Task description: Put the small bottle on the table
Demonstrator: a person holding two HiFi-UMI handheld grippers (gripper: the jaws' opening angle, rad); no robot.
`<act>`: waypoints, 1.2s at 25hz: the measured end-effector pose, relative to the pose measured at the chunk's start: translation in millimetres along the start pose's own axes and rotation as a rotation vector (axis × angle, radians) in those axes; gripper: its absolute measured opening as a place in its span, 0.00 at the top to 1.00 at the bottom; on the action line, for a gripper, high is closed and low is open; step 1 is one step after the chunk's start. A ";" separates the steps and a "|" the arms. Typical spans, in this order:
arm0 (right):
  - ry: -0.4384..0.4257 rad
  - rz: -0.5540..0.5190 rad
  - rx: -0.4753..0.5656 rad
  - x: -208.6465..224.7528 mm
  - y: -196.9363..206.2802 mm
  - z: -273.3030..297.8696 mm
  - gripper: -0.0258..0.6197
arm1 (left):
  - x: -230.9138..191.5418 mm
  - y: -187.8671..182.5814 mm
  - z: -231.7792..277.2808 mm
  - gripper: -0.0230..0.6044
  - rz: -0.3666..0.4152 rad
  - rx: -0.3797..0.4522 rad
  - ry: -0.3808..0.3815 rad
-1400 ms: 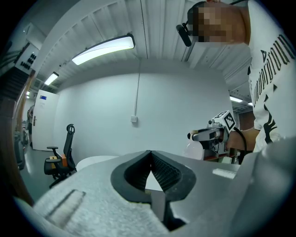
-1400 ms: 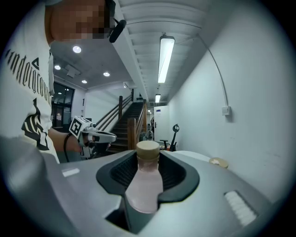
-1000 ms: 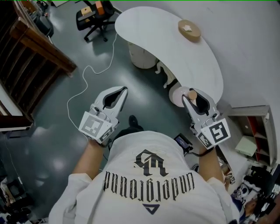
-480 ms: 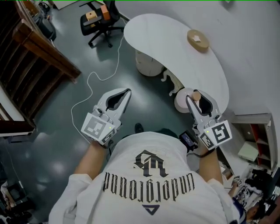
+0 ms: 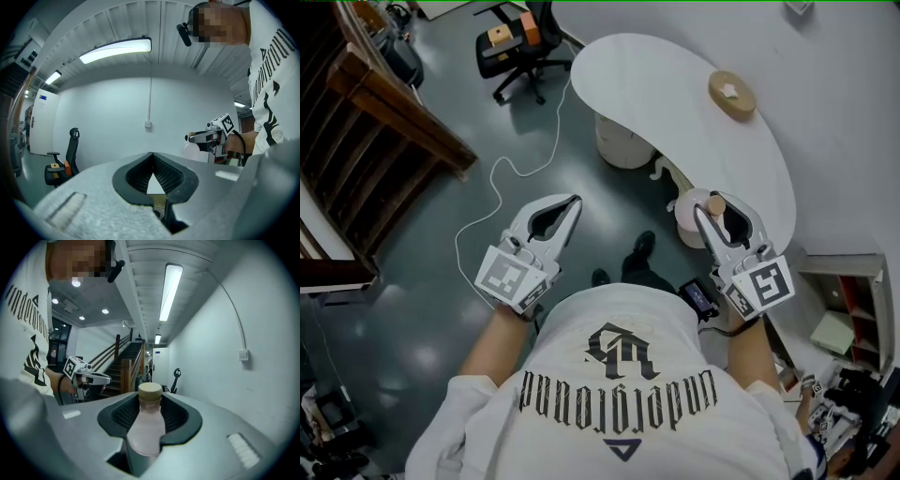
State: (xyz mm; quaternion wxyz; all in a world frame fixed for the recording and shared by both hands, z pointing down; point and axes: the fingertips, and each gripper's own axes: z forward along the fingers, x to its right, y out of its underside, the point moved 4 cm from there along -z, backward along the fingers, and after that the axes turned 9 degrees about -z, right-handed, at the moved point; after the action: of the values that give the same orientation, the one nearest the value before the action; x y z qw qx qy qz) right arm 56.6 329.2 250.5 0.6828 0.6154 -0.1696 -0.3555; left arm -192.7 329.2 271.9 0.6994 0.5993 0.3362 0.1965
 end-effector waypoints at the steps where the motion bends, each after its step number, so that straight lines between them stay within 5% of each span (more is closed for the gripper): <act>1: -0.005 -0.006 0.001 2.5 -0.1 4.2 0.74 | -3.1 -0.2 1.6 0.95 0.000 -0.001 -0.007; 14: -0.074 0.020 0.010 66.1 19.7 56.6 0.74 | -46.4 5.3 56.7 0.95 -0.023 -0.017 -0.091; 30: -0.100 0.023 0.017 215.5 53.0 96.5 0.74 | -71.6 -12.7 232.1 0.95 0.000 -0.020 -0.082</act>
State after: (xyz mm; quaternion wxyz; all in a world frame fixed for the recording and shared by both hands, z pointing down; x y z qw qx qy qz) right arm 155.4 109.6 274.9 0.6722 0.6005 -0.2136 -0.3767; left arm -80.4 114.2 289.2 0.7185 0.5999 0.3053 0.1751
